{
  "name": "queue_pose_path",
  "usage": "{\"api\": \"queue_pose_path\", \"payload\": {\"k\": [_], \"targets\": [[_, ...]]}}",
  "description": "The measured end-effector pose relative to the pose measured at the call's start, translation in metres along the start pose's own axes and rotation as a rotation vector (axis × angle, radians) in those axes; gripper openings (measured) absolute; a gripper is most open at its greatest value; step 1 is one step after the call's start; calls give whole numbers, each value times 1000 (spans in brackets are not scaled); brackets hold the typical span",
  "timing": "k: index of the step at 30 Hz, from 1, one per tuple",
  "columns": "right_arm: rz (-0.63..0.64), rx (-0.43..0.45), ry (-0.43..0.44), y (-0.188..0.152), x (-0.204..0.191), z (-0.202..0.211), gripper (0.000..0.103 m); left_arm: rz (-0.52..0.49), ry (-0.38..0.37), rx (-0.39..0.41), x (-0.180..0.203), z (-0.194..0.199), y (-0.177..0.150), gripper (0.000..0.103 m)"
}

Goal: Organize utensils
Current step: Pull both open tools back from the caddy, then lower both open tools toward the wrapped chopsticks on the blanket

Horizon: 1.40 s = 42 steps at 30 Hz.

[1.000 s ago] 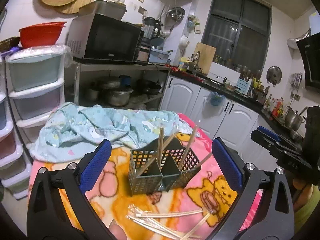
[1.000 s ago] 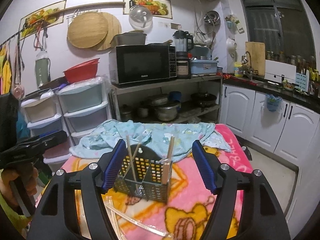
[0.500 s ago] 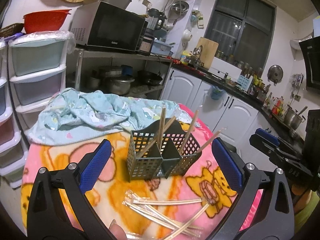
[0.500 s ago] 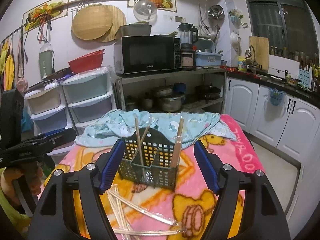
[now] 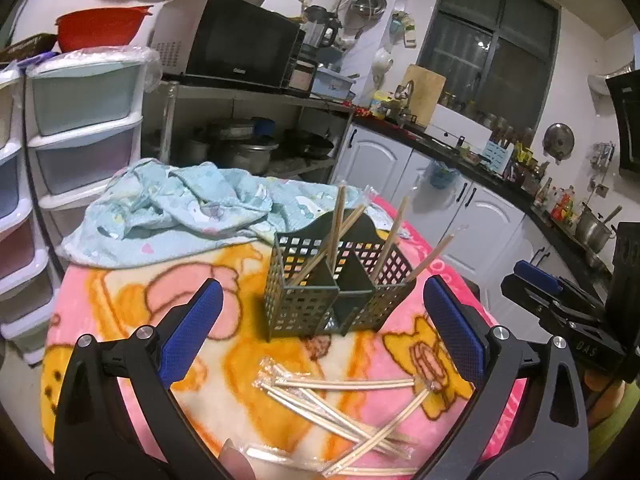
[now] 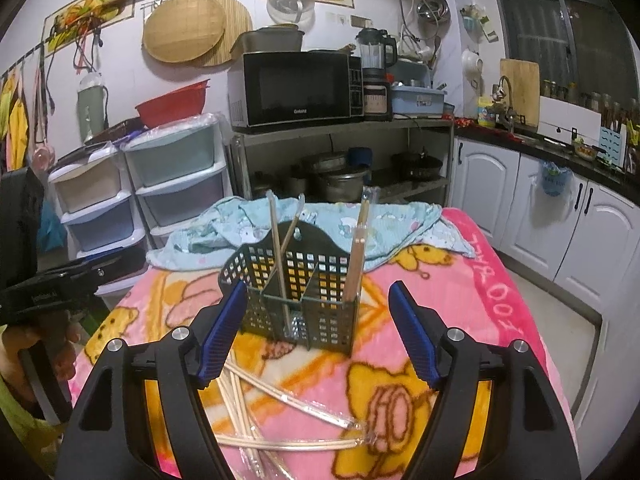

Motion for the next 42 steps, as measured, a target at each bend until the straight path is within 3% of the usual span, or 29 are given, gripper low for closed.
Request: {"api": "queue_pose_path", "payload": {"k": [12,28,36,42], "targets": [[9,-81,-19,-33,9,-15,71,12,35,-50,-11,1,-27,92],[82,-180,-43,-85,-1,-37,71,63,66,-194,-36,-1,-95,92],[109,-253,-29,-112,-7,-55,70,112,44,-270,-43,-6,-135,92],[109,-321,-31,-135,1,-73,66,158,24,-317,-48,-11,-152,80]]}}
Point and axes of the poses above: each gripper's, at about its wrist camera, not at the fingertips, and z roughly against the way its jaws point, x to its right, y to its top, the point moved 7 cm from there along -z, roughly the way its jaws point, and after that the axes turned 15 degrees about -y, right-handed, at the moved point
